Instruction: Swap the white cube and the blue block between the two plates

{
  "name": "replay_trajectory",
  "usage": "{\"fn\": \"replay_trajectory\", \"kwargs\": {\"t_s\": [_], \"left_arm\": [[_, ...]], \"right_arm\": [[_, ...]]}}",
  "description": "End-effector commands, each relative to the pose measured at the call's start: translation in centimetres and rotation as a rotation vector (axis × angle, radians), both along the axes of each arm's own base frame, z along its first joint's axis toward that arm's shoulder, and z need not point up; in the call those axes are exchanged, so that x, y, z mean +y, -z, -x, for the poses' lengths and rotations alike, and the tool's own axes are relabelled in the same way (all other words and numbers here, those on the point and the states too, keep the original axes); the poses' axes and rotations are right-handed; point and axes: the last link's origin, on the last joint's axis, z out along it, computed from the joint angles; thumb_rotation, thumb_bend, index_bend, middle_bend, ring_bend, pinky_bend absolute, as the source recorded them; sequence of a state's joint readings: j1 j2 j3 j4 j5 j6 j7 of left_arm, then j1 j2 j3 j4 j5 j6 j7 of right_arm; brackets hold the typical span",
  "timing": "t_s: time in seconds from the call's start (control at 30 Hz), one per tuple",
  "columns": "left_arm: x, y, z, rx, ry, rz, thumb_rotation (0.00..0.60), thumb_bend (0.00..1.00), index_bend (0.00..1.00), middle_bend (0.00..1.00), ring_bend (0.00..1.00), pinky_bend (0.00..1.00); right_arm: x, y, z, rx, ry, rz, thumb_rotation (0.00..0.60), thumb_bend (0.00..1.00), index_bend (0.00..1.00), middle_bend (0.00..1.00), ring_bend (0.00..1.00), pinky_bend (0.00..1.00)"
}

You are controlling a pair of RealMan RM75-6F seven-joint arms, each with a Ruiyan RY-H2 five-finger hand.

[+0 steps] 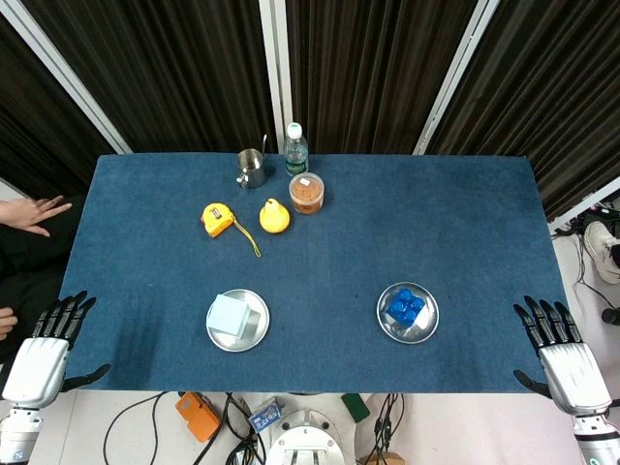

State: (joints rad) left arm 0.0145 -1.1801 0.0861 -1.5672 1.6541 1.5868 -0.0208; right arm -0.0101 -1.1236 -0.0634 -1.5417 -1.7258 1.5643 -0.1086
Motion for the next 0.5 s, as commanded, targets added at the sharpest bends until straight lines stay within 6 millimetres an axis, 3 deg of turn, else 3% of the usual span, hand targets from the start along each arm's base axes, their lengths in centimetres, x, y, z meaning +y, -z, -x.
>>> {"fn": "replay_trajectory", "kwargs": {"t_s": [0.03, 0.17, 0.23, 0.33, 0.5], "left_arm": [[0.0, 0.0, 0.0, 0.001, 0.002, 0.003, 0.6, 0.06, 0.0, 0.0, 0.0, 0.05], [0.0, 0.0, 0.0, -0.001, 0.002, 0.003, 0.6, 0.06, 0.0, 0.0, 0.0, 0.05], [0.0, -0.1, 0.0, -0.003, -0.002, 0.001, 0.6, 0.06, 0.0, 0.0, 0.0, 0.05], [0.1, -0.2, 0.1, -0.005, -0.006, -0.005, 0.6, 0.06, 0.0, 0.0, 0.0, 0.05], [0.5, -0.2, 0.1, -0.003, -0.008, -0.006, 0.6, 0.06, 0.0, 0.0, 0.0, 0.05]], "right_arm": [[0.0, 0.0, 0.0, -0.003, -0.001, -0.002, 0.6, 0.21, 0.0, 0.0, 0.0, 0.0], [-0.7, 0.7, -0.4, -0.011, -0.024, -0.03, 0.6, 0.21, 0.0, 0.0, 0.0, 0.0], [-2.0, 1.4, -1.1, -0.011, -0.055, -0.059, 0.6, 0.21, 0.0, 0.0, 0.0, 0.0], [-4.9, 2.5, -2.6, 0.023, -0.098, -0.099, 0.6, 0.21, 0.0, 0.0, 0.0, 0.0], [-10.8, 6.1, -5.8, 0.14, -0.157, -0.229, 0.6, 0.21, 0.0, 0.0, 0.0, 0.0]]}}
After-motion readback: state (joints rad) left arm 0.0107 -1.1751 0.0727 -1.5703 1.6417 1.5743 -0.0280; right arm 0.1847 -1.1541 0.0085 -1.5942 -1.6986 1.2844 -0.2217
